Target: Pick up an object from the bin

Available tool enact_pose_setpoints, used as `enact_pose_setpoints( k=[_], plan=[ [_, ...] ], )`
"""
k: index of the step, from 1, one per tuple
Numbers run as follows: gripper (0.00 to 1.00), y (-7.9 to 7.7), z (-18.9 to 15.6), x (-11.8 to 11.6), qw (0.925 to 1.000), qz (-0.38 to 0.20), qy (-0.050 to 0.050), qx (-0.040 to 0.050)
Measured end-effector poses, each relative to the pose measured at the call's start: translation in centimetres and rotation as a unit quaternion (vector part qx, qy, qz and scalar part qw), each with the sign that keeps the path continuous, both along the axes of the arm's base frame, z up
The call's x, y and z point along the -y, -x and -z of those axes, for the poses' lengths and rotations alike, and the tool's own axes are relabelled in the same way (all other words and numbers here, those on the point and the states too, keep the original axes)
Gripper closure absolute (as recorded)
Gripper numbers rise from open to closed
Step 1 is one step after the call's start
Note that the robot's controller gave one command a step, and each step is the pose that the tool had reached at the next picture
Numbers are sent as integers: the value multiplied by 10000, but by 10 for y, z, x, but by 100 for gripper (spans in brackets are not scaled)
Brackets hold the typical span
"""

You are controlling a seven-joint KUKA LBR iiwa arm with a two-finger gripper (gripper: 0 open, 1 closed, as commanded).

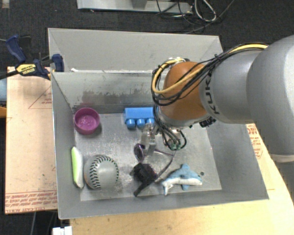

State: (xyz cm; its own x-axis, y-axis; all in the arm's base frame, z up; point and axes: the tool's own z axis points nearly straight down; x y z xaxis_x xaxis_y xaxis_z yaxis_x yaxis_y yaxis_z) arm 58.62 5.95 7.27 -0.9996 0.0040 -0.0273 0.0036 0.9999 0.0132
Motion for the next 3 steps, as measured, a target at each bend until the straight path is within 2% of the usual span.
enact_pose_setpoints(
  k=[2, 3],
  plan=[
    [100, 0, 0, 0, 10000, 0, -1, -2],
    [100, 28, 1, -4, 9933, -1152, 28, 55]
  ],
)
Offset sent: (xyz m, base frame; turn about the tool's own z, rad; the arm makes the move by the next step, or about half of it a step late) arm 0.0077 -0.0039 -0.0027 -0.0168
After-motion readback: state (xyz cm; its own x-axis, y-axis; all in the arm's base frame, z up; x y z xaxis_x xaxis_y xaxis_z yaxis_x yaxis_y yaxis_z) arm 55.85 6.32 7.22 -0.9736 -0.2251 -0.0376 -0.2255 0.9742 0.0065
